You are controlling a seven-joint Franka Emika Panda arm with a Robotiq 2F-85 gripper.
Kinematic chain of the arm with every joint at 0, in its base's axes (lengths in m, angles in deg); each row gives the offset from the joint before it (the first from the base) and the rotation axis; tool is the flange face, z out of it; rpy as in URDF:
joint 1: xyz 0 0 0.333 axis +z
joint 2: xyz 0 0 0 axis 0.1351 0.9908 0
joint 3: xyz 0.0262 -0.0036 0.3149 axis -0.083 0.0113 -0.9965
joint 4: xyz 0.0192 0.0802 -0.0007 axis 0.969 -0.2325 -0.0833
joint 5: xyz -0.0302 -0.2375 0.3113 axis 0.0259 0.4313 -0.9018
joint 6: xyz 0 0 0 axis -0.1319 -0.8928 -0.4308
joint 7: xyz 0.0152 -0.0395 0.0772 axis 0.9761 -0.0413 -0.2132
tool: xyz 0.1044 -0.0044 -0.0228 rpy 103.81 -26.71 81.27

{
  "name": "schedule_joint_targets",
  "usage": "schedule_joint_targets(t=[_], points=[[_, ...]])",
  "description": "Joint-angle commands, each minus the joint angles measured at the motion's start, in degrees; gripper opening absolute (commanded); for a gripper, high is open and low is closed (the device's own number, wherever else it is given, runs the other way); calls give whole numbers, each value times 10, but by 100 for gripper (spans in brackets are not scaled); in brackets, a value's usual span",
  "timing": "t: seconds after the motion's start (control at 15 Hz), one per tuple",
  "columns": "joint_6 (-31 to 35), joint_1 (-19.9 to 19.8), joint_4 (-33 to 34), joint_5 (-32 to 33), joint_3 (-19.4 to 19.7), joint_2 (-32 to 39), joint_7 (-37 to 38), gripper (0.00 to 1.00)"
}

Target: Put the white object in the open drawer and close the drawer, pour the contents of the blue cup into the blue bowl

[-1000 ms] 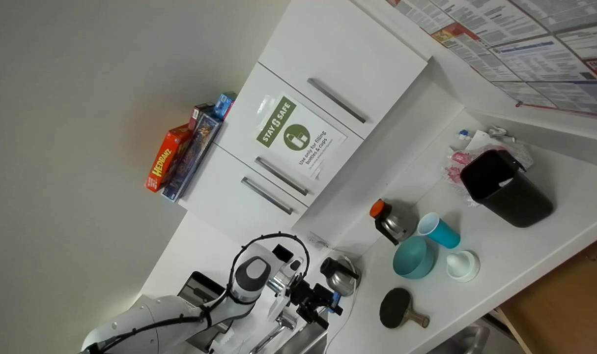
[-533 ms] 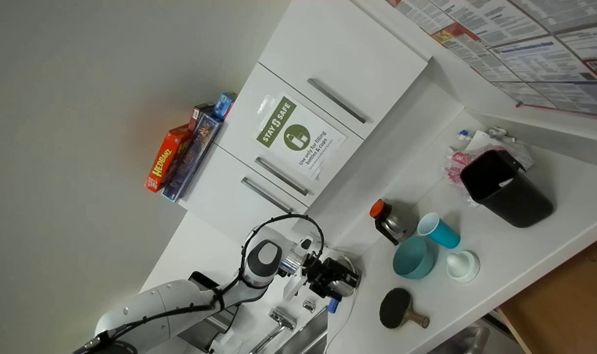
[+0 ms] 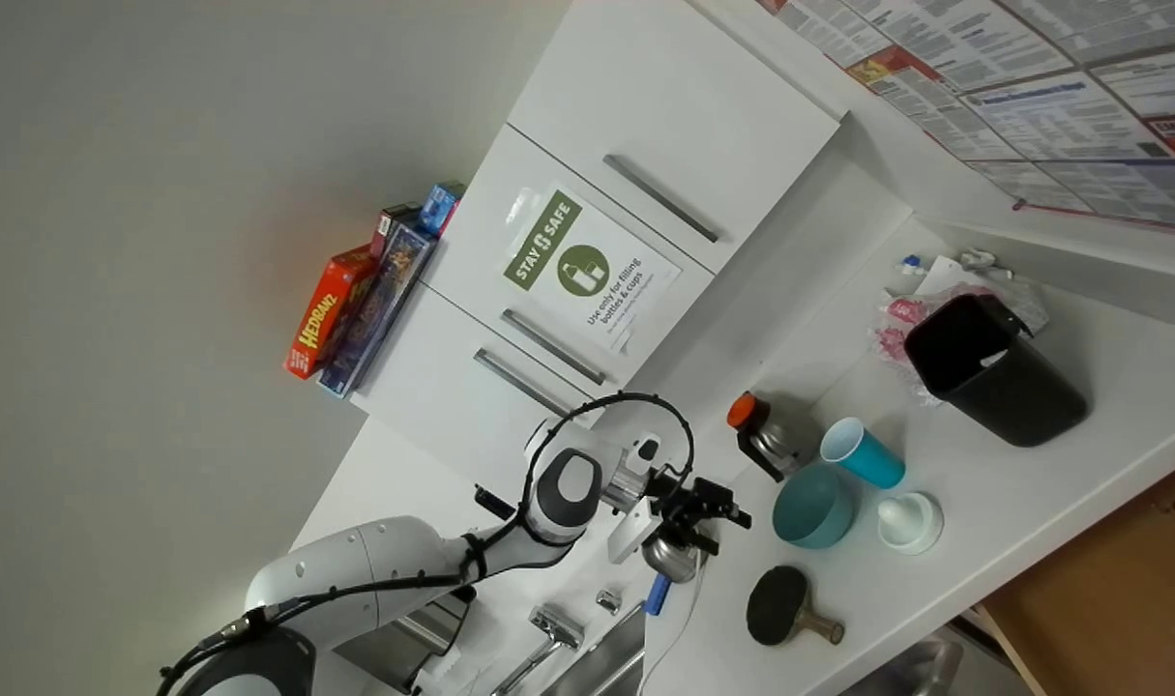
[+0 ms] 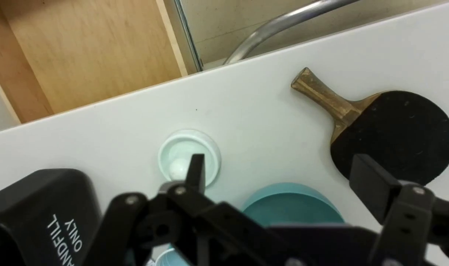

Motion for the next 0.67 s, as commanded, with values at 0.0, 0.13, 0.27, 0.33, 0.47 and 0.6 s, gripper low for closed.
schedule_joint_targets(t=[0.0, 0.13, 0.27, 0.33, 0.47, 0.6], points=[[-2, -1, 1, -1, -2, -1, 0, 100], [-2, 1, 1, -1, -4, -3, 0, 100], [45, -2, -5, -8, 0, 3, 3, 100], [76, -4, -10, -8, 2, 8, 9, 100], [136, -11, -18, -8, 9, 24, 14, 100], [191, -19, -25, -12, 18, 45, 15, 100]])
